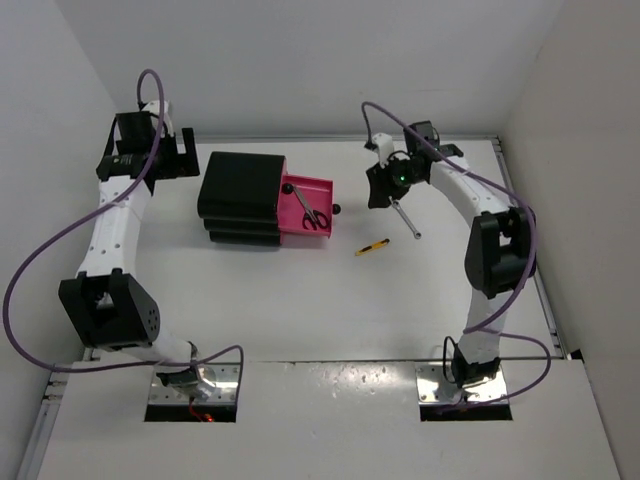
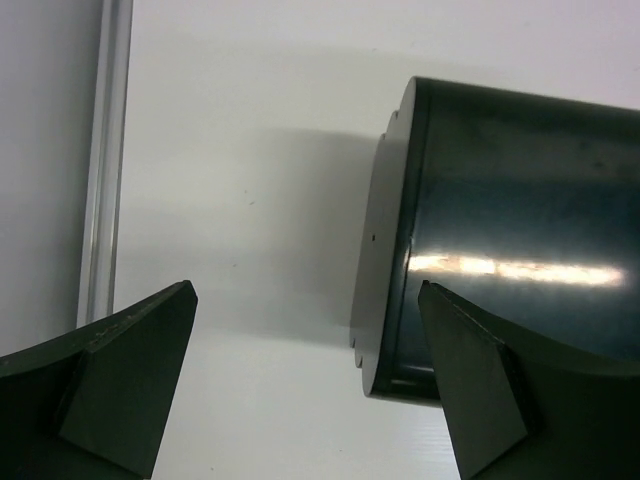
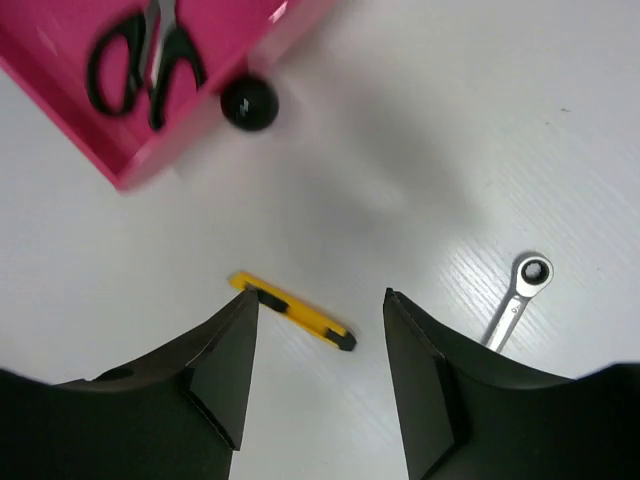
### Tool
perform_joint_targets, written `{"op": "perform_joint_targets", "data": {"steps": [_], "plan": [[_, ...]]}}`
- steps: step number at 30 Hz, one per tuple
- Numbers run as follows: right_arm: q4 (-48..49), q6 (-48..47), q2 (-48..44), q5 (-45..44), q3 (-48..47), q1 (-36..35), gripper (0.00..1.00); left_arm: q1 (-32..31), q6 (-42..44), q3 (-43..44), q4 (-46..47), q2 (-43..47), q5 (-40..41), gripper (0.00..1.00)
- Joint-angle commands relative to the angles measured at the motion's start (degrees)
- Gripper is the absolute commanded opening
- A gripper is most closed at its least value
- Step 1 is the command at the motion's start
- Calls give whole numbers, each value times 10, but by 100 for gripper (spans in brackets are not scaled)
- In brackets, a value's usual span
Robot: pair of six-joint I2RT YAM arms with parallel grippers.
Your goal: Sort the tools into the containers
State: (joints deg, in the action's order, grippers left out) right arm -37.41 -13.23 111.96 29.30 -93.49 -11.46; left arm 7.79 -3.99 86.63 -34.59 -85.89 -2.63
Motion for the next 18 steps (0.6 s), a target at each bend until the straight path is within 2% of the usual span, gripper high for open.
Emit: {"op": "perform_joint_targets", "data": {"steps": [1, 5, 12, 14, 18], "plan": [[-24, -208, -15, -14, 40, -8, 54, -4, -9, 27, -32, -29, 22, 100], [-2, -310, -5, 8, 59, -19, 55, -4, -3, 39, -47, -59, -7, 100], [69, -410, 28, 123, 64, -13, 56, 13, 22, 50, -80, -96, -84, 100], [94, -428, 39, 124, 69, -13, 58, 20, 28, 55, -80, -96, -106, 100], [64, -466, 89, 137, -3, -18, 59, 30, 28, 66, -92, -115, -110, 100]]}}
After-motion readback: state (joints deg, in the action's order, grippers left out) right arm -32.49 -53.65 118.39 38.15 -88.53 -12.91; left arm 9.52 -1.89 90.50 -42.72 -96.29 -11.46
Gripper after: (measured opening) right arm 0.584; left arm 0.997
